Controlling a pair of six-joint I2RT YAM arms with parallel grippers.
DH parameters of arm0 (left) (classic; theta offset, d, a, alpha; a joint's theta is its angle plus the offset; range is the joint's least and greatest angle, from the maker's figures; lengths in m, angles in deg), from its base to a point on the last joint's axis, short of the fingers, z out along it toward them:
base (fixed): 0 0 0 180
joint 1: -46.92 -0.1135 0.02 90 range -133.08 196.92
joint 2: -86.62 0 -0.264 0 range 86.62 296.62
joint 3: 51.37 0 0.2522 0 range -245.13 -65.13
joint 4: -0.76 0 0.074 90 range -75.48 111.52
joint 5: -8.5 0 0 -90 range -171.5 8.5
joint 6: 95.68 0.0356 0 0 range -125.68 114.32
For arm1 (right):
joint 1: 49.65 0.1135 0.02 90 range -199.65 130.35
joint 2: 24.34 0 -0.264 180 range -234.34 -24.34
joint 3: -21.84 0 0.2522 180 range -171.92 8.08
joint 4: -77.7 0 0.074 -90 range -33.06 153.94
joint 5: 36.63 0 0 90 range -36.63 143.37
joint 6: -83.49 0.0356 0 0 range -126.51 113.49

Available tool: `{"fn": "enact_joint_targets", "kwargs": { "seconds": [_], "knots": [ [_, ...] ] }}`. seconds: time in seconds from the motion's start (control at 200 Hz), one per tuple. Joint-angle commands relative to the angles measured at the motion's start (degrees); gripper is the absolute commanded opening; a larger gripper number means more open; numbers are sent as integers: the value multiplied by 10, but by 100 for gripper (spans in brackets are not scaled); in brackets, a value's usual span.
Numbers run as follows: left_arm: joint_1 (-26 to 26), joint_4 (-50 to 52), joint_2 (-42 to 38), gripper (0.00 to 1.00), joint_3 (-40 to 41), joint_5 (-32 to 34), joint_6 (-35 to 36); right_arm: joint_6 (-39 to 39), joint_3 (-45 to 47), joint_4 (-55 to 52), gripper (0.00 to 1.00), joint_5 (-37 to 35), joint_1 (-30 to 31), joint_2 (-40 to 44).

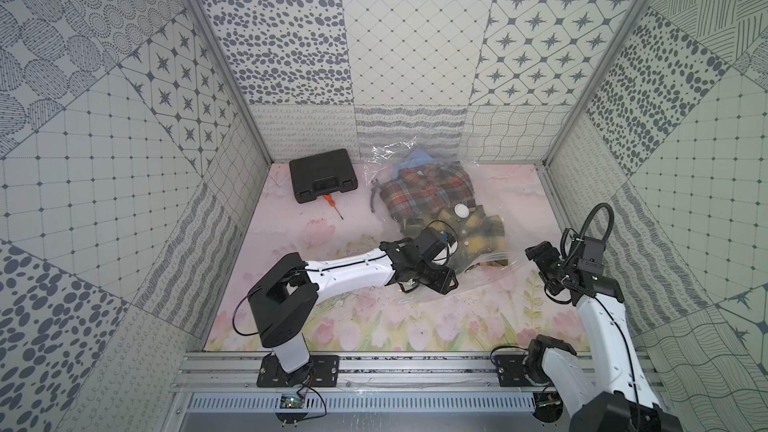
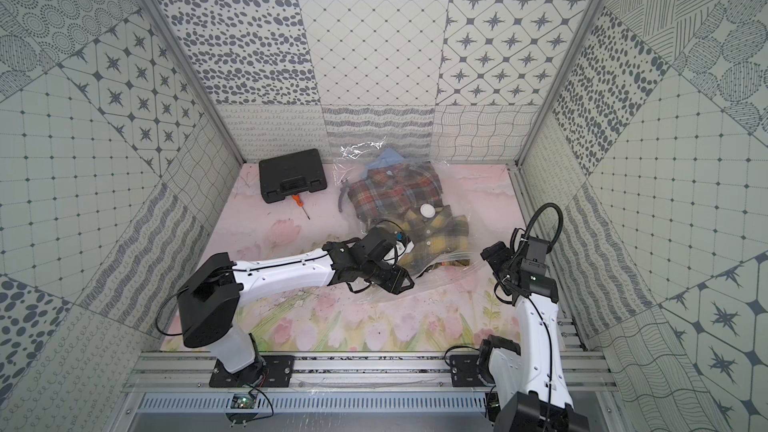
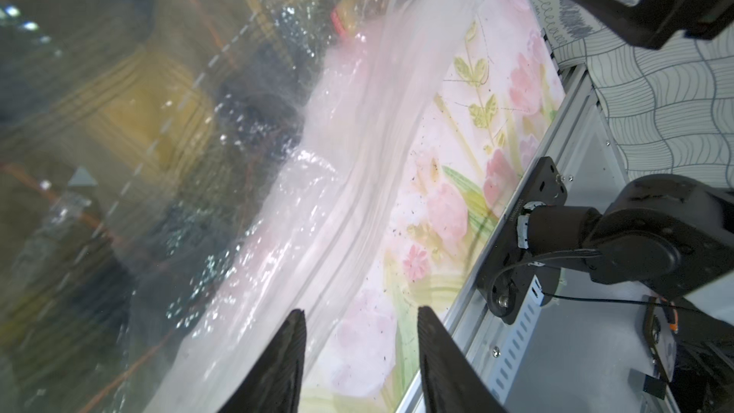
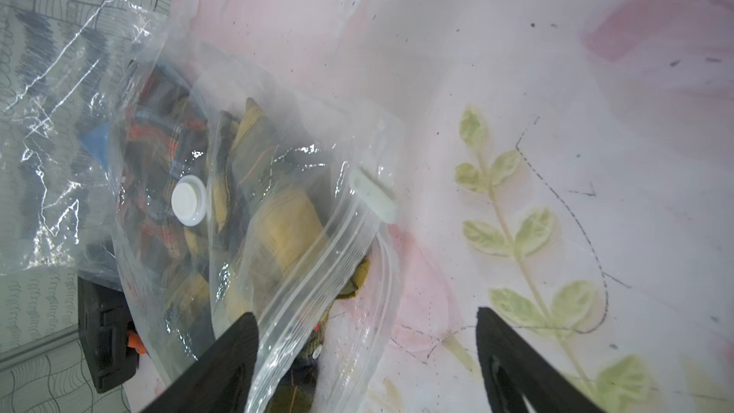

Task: Place the folded shirt into the vacuum bag
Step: Place the shirt in the vacuum bag.

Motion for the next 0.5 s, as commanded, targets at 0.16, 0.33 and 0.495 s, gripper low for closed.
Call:
{"fn": "enact_joint_targets", "kwargs": {
  "seconds": [0.16, 0.33, 0.495],
  "knots": [
    [-81, 100, -184, 57, 139, 53, -110, 6, 53, 207, 87, 142, -46, -88],
    [-131, 142, -248, 66, 203, 61, -160, 20, 66, 273, 83, 169, -46, -141],
    [-155, 54, -276, 67, 282, 16, -216, 47, 95, 346, 78, 189, -46, -172]
  ]
}}
